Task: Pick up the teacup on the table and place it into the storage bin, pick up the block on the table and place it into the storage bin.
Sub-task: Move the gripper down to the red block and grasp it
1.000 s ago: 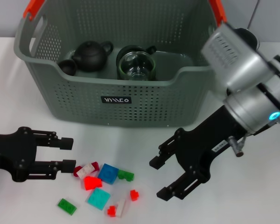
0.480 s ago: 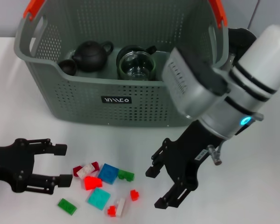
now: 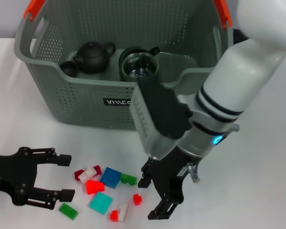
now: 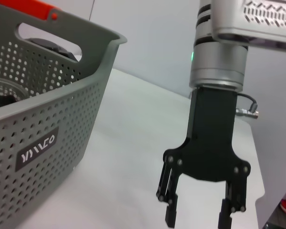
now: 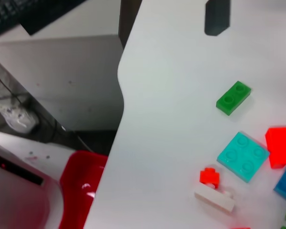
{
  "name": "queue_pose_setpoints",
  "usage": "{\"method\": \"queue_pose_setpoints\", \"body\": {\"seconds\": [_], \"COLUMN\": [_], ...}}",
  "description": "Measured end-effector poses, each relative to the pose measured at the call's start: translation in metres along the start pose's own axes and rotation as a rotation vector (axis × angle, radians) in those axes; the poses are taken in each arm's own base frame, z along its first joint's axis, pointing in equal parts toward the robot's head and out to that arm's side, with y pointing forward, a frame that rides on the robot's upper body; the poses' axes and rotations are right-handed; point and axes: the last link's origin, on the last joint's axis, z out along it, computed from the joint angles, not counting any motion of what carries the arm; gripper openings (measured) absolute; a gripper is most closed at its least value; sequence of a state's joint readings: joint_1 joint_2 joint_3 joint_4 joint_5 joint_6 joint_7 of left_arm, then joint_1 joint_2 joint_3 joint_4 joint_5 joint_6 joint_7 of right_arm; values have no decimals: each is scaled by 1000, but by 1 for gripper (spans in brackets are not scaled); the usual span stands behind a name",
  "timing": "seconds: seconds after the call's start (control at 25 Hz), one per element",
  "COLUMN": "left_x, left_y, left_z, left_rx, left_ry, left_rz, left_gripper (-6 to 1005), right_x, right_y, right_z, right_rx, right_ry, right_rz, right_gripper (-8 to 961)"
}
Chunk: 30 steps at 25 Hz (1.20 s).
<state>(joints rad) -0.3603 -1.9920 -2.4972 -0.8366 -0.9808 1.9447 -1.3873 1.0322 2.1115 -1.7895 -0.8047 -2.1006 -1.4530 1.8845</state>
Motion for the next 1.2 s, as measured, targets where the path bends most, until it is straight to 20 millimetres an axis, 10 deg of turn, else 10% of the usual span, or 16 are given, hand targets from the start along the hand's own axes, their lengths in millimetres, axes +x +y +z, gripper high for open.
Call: {"method": "queue_pose_setpoints", "body": {"seconds": [1.2], "left_x": [0], "left_y": [-1], "left_z": [8], "left_rx": [-3], "left_ry": [20], "left_rz": [-9], "left_gripper": [891], "right_x": [-18], "right_y": [3], "right_z": [37], "right_rx": [104], "right_ry": [83], "right_rz": [-158], "right_gripper": [765]}}
